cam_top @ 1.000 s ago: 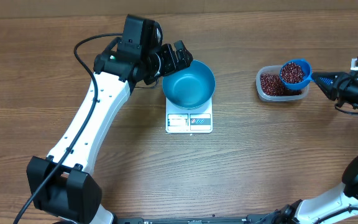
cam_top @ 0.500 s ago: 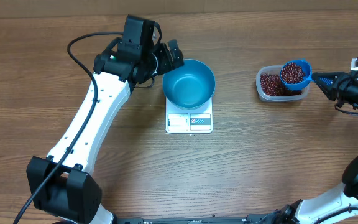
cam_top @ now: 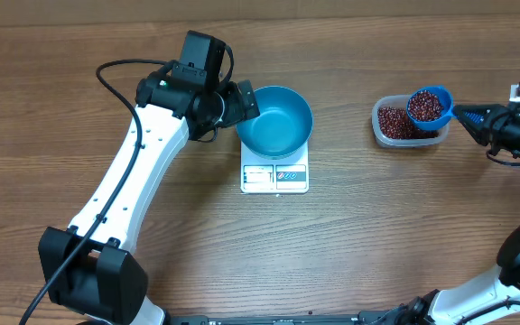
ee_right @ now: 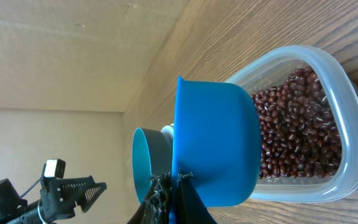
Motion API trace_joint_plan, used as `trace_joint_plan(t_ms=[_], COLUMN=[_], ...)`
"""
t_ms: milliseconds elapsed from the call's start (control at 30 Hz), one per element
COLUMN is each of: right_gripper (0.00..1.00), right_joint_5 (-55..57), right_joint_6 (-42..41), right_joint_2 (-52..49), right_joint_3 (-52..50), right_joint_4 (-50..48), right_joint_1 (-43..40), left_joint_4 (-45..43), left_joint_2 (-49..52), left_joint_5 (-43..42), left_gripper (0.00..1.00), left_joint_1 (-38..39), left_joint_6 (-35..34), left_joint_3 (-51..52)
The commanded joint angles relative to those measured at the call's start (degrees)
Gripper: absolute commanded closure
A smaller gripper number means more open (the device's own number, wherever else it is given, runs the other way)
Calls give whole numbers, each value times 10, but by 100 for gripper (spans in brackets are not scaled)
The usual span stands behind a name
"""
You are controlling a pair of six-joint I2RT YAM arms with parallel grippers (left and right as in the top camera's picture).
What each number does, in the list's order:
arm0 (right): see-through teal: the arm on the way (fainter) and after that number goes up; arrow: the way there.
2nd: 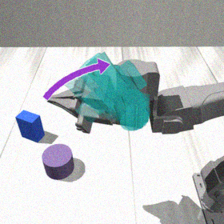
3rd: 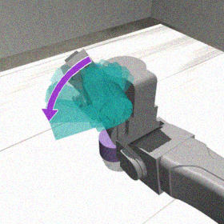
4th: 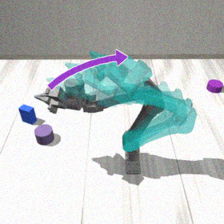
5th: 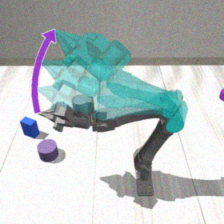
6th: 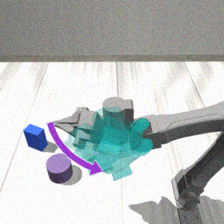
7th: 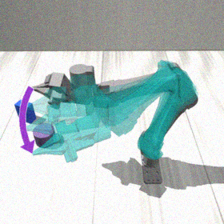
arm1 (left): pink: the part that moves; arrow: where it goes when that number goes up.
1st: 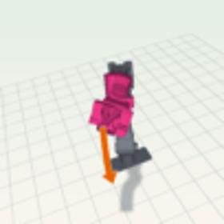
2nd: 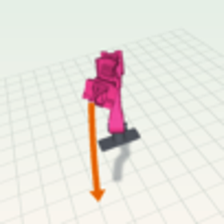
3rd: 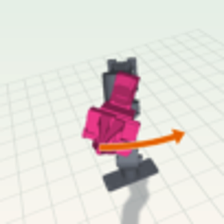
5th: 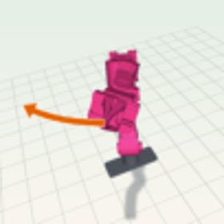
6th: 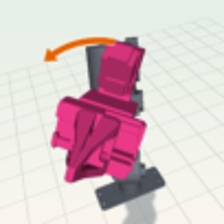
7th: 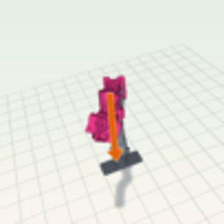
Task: Scoop item into bowl and weigh 150g on scale
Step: 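Move the left gripper down to the blue bowl's rim on the scale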
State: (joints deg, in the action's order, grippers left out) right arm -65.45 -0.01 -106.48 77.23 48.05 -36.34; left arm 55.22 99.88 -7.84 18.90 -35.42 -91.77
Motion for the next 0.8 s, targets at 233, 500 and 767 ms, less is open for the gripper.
trace_joint_plan(t_ms=[233,500,767], right_gripper=[96,96,96], right_joint_5=[16,16,17], right_joint_6=[4,4,4], right_joint_2=[-1,-1,-1], right_joint_3=[-3,-3,-3], right_joint_4=[-2,-2,-2], right_joint_1=[0,0,-1], left_joint_4=[15,7,50], left_joint_2=[-11,-12,-16], left_joint_5=[-31,-44,57], left_gripper=[96,96,95], left_joint_1=[13,77,181], left_joint_6=[72,179,174], left_joint_3=[-8,-3,3])
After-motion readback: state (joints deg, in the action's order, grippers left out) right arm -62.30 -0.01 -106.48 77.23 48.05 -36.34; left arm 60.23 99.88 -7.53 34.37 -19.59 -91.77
